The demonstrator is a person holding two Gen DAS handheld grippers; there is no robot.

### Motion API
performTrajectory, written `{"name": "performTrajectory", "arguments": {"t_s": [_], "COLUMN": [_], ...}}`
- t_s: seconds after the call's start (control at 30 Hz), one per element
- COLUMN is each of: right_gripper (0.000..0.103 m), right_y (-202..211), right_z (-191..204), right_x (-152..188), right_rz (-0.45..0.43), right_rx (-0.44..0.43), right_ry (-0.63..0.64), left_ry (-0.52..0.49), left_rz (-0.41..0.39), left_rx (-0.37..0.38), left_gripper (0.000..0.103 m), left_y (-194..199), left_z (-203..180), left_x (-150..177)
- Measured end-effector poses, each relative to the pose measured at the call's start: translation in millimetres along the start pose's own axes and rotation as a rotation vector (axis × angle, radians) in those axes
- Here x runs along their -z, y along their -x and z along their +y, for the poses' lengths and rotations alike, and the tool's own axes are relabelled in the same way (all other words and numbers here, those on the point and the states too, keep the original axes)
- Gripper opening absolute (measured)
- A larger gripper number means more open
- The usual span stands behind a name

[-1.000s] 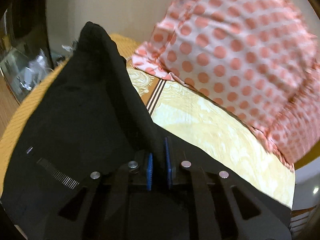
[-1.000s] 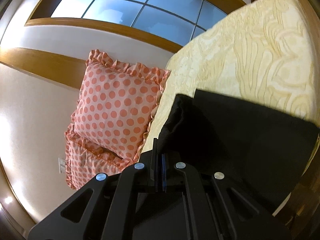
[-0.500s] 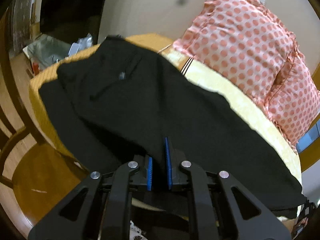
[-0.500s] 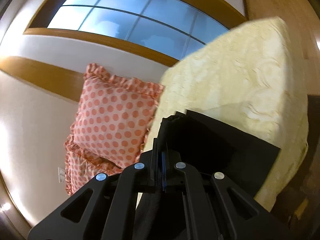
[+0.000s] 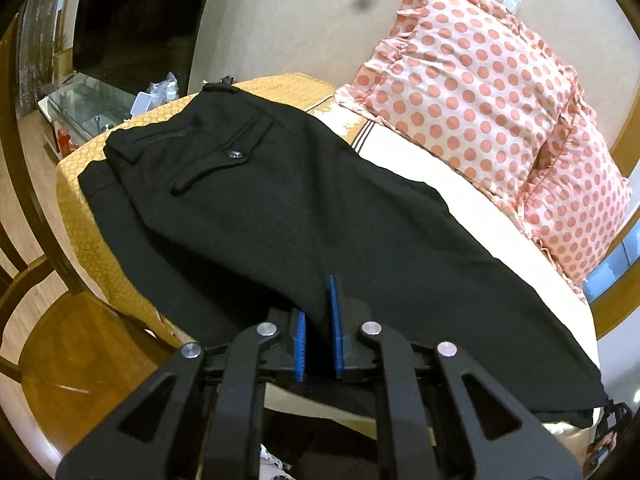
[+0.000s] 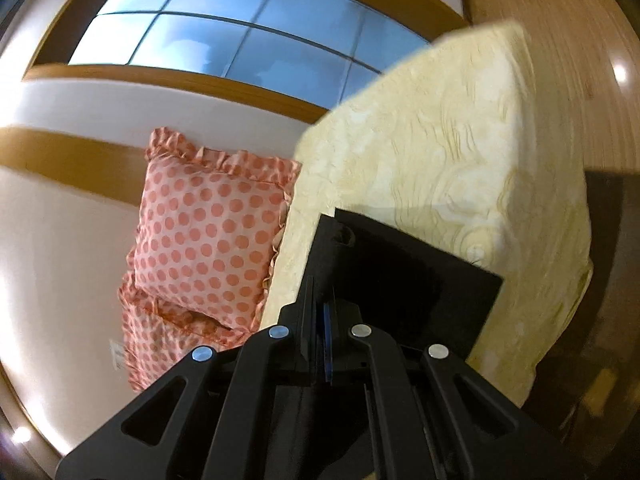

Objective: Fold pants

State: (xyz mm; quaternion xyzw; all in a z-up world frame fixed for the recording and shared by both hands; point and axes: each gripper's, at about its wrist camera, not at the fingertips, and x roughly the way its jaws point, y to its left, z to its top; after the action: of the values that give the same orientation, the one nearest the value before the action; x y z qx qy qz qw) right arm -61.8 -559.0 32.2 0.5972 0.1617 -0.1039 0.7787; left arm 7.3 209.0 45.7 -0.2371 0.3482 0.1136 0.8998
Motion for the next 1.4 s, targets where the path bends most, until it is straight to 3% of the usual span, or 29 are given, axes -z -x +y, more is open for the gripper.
{"name": "performTrajectory", "arguments": {"t_s": [0.17,0.53,0.63,0.7,0.77,1.07,1.27,1.4], "right_gripper": [0.002,0.002,0.002,0.002,0.002,0.002,0.002,0.002], "right_y": [1,9,9,8,7,6,5,5], "right_z": [-24,-34,-30,-31,-32,-31,-31,-30], "right_x": [6,19,19,18,18,17,16,16], "right_rz": [0.037,0.015,0.014,0.015,0.015,0.014,0.015,0.014], "right_rx": [0.042,0.094,0.109,0.106,0.103,0.108,0.111,0.108], "right_ry": [-0.063,-0.032,-0.004,-0.006,-0.007,0.003,0.007,0.008], "left_ry": [-0.019,-0.001,0.020,0.048,0.090,0.316,0.352,0.358], "left_rz": [0.001,0.006,-0.047,-0.113,-0.171,-0.055,-0.050,-0.042], "left_rx": [-0.020,-0.027,-0.003,0.006,0.005,0.033,0.030,0.007], "left_gripper": [0.008,0.009,0.019,0.037,0.043,0.032,0.032,0.014], "left_y": [2,-4,6,21,35,4,-9,-13], "left_z": [3,15,21,29,42,100,118,122], "left_x": [4,16,19,17,14,-21,-36,-36]}}
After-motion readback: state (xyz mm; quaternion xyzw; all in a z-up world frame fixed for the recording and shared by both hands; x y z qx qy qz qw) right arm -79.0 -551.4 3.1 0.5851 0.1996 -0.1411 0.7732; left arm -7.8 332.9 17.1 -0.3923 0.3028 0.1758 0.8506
